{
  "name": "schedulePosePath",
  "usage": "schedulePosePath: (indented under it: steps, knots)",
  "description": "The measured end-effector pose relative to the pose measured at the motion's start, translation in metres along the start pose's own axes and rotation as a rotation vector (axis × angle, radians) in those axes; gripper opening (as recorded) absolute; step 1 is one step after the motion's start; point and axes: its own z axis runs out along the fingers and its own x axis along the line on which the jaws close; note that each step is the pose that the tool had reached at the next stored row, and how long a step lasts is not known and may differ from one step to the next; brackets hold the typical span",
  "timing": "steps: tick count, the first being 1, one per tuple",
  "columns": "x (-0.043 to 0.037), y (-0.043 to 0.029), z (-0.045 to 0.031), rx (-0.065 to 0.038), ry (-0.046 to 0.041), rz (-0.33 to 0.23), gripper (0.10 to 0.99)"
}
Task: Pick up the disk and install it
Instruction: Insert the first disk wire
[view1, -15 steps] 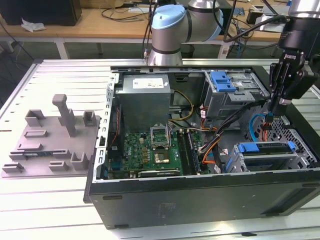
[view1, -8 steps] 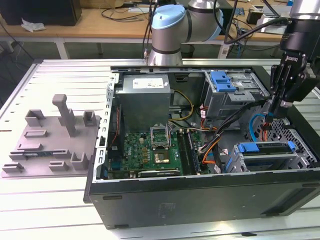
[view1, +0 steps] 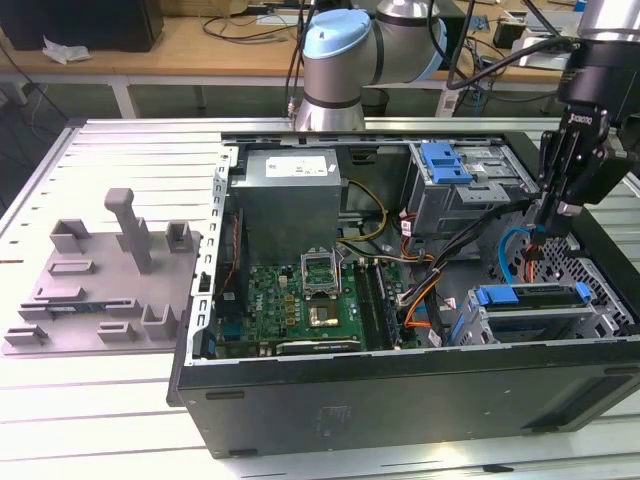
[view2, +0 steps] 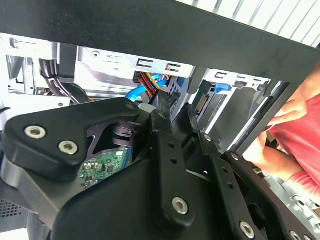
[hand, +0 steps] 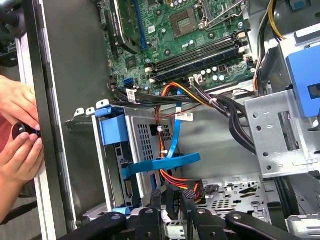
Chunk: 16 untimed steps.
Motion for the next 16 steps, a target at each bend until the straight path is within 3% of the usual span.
schedulePosePath:
  steps: [6,8,12,16]
  knots:
    - [-0.0021,-0.0004,0.0017,-0.006,0.0013,0.014,0.294]
    - [-0.0025,-0.0005,0.0014,-0.004,0.0075,0.014,0.294]
    - [-0.0086,0.0006,-0.0010,0.000,0.0293,0.017,0.294]
    - [-0.0113,0.0003,0.0015,0.000,0.0336,0.018,0.294]
